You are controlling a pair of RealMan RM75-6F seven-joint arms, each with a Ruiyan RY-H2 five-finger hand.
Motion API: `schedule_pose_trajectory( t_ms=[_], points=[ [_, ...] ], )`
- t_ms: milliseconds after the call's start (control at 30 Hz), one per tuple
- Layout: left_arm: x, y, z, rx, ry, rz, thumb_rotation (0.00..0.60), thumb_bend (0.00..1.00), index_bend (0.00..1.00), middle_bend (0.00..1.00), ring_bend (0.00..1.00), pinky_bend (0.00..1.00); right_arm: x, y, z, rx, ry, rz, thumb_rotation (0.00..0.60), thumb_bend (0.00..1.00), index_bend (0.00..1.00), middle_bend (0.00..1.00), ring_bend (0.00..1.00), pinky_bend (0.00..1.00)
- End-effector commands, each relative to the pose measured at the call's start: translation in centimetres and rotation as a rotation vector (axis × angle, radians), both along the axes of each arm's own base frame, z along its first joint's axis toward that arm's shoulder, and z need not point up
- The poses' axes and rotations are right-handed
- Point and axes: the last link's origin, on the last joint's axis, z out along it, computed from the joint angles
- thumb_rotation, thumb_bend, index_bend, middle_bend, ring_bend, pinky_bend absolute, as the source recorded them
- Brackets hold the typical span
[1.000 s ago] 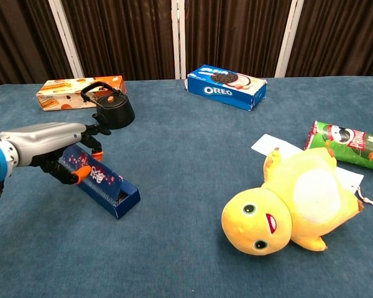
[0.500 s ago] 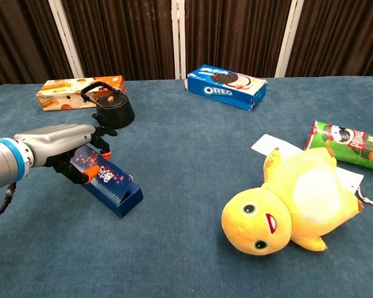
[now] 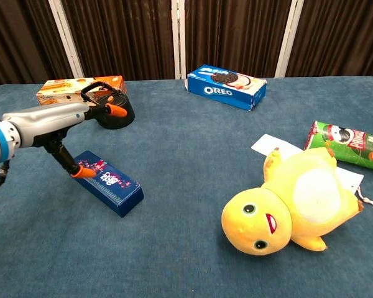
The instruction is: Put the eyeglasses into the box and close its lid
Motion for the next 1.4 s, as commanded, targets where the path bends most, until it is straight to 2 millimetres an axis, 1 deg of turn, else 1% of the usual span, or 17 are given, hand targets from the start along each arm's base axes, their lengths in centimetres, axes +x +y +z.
schedule_pose_trajectory(
  t_ms=[33, 133, 267, 467, 533, 600, 667, 733, 800, 1033, 1167, 1400],
  points=[
    [-0.8, -0.1, 0.4, -0.083, 0.049, -0.016, 0.6, 0.19, 0.0, 0.0, 0.0, 0.0, 0.0, 0.0, 0.0, 0.001, 0.001, 0.0, 0.6, 0.0, 0.0, 0.0, 0.0, 0.0],
    [-1.5, 0.1, 0.1, -0.115, 0.079, -0.015, 0.6, 0.19, 0.0, 0.0, 0.0, 0.0, 0.1, 0.0, -0.1, 0.003, 0.003, 0.001, 0.6, 0.0, 0.0, 0.0, 0.0, 0.0],
    [-2.0, 0.7, -0.9, -0.138, 0.101, -0.012, 0.6, 0.19, 0.0, 0.0, 0.0, 0.0, 0.1, 0.0, -0.1, 0.002, 0.005, -0.001, 0.6, 0.0, 0.0, 0.0, 0.0, 0.0],
    [-1.9, 1.4, -2.0, -0.112, 0.092, -0.027, 0.6, 0.19, 0.07, 0.0, 0.0, 0.0, -0.1, -0.1, -0.2, 0.005, 0.007, -0.007, 0.6, 0.0, 0.0, 0.0, 0.0, 0.0],
    [-1.8, 1.6, -2.2, -0.105, 0.095, -0.035, 0.6, 0.19, 0.12, 0.04, 0.03, 0.04, -0.1, -0.1, -0.2, 0.005, 0.007, -0.009, 0.6, 0.0, 0.0, 0.0, 0.0, 0.0],
    [-1.8, 1.7, -2.4, -0.1, 0.098, -0.038, 0.6, 0.2, 0.19, 0.11, 0.08, 0.09, -0.2, -0.1, -0.2, 0.004, 0.006, -0.011, 0.6, 0.0, 0.0, 0.0, 0.0, 0.0],
    [-1.8, 1.8, -2.5, -0.098, 0.102, -0.041, 0.6, 0.2, 0.28, 0.19, 0.16, 0.13, -0.2, -0.2, -0.1, 0.003, 0.004, -0.012, 0.6, 0.0, 0.0, 0.0, 0.0, 0.0],
    [-1.7, 1.8, -2.6, -0.098, 0.106, -0.041, 0.6, 0.21, 0.34, 0.24, 0.19, 0.14, -0.2, -0.2, -0.1, 0.002, 0.003, -0.012, 0.6, 0.0, 0.0, 0.0, 0.0, 0.0],
    [-1.7, 1.7, -2.7, -0.1, 0.108, -0.039, 0.6, 0.21, 0.37, 0.26, 0.21, 0.15, -0.2, -0.2, -0.1, 0.003, 0.003, -0.012, 0.6, 0.0, 0.0, 0.0, 0.0, 0.0],
    [-1.6, 1.6, -2.8, -0.1, 0.116, -0.034, 0.6, 0.21, 0.4, 0.29, 0.23, 0.15, -0.2, -0.1, 0.0, 0.002, 0.001, -0.01, 0.6, 0.0, 0.0, 0.0, 0.0, 0.0],
    [-1.5, 1.7, -2.7, -0.092, 0.115, -0.033, 0.6, 0.22, 0.43, 0.31, 0.25, 0.17, -0.2, -0.1, 0.0, 0.002, 0.001, -0.01, 0.6, 0.0, 0.0, 0.0, 0.0, 0.0],
    [-1.5, 1.6, -2.7, -0.085, 0.12, -0.031, 0.6, 0.23, 0.44, 0.32, 0.25, 0.17, -0.2, -0.1, 0.0, 0.002, 0.0, -0.009, 0.6, 0.0, 0.0, 0.0, 0.0, 0.0]
  ],
)
